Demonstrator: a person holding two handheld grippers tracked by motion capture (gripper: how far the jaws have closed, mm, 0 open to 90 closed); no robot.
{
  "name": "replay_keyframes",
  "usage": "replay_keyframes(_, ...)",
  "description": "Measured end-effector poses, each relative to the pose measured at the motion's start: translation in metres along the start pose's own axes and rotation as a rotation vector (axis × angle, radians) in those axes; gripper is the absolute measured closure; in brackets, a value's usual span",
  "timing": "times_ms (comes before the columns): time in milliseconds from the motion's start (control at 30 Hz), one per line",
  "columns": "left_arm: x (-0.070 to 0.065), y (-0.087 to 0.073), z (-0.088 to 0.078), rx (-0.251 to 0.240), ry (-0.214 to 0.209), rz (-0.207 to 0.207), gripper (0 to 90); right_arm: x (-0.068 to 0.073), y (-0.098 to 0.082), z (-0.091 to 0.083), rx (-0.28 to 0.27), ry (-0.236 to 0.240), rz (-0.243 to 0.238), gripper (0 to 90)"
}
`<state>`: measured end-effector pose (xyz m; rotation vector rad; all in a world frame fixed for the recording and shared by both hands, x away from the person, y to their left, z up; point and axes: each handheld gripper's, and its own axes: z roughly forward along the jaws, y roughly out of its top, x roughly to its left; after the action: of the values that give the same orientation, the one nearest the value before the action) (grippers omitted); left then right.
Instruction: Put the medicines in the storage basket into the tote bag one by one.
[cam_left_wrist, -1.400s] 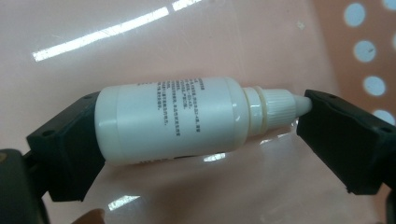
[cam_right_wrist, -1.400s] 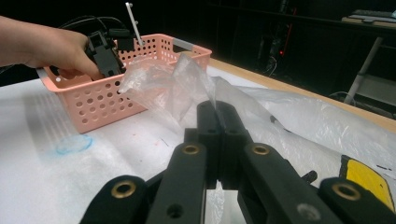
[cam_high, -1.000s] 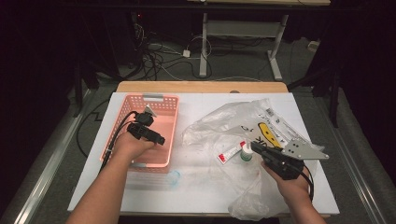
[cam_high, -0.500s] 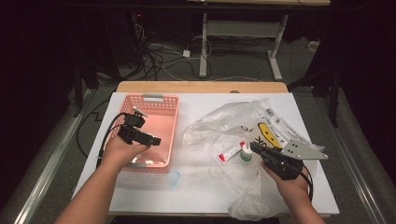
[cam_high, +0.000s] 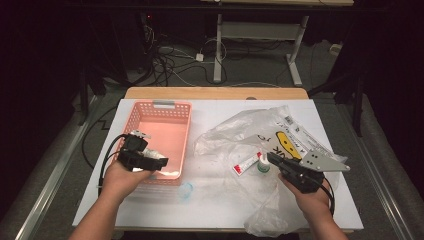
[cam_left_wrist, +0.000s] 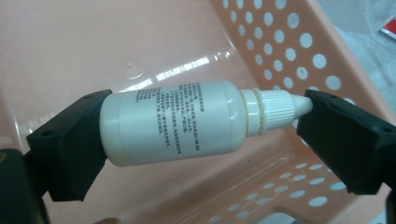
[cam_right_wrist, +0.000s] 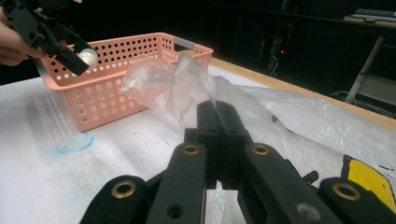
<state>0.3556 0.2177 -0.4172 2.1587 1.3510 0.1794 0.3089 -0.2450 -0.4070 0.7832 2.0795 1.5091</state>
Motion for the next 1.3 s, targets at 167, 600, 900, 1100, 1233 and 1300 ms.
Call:
replay_keyframes(167,-0.002,-0.011,0.001,-0.051,-0.022,0.009,5.6,0.001,0.0,0.0,0.001,0.002,-0.001,90.0)
replay_keyframes(600,-0.013,-0.023,-0.009,-0.188,-0.086,0.038,5.5,0.001,-0.001,0.001,0.007,0.001,-0.002,90.0)
replay_keyframes(900,-0.043,-0.016,-0.014,-0.225,-0.115,0.111,5.6,0.001,0.0,0.0,-0.001,0.0,-0.007,90.0)
replay_keyframes(1100,-0.058,-0.014,-0.012,-0.234,-0.146,0.142,5.6,0.001,0.001,-0.001,-0.003,0.0,-0.007,90.0)
replay_keyframes(1233,-0.072,-0.013,-0.01,-0.23,-0.171,0.179,5.6,0.002,0.001,0.0,-0.004,0.003,-0.009,90.0)
replay_keyframes(1300,-0.081,-0.011,-0.009,-0.227,-0.183,0.198,5.6,0.002,0.001,0.0,-0.004,0.004,-0.009,90.0)
